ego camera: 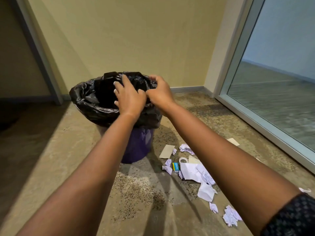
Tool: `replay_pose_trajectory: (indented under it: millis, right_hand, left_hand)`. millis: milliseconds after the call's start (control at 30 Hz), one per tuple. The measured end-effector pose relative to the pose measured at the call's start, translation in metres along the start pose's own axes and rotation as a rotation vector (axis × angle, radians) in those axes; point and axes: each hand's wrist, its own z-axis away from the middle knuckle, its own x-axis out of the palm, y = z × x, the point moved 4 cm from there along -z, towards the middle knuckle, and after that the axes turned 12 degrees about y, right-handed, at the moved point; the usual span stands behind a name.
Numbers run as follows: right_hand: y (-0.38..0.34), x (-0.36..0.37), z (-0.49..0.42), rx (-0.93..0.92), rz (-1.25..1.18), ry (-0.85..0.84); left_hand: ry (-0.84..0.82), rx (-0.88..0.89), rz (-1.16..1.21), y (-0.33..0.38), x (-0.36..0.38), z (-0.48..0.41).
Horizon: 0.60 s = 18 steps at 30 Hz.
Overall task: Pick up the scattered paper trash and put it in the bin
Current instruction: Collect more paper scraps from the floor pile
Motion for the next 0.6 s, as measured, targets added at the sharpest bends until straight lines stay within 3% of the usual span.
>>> replay_pose_trajectory:
  millis: [167, 300, 467, 600]
  right_hand:
    - [0.046, -0.055, 0.014, 0.013, 0.02, 0.139]
    - [0.107, -0.102, 0.033, 0.058, 0.202, 0.201]
    - [0.18, -0.161, 0.071, 0.173, 0.409, 0.212]
    - [0.235, -0.209, 0.111, 0.29, 0.615, 0.202]
  left_hand:
    - [-0.077, 0.452, -0.205, 0.018, 0.035, 0.058]
    - [-0.271, 0.641, -0.338, 0.024, 0.076, 0.109]
    - [-0.53, 0.674, -0.391, 0.021, 0.128, 0.176]
    - [-0.735, 0.536, -0.397, 0.017, 0.158, 0.226]
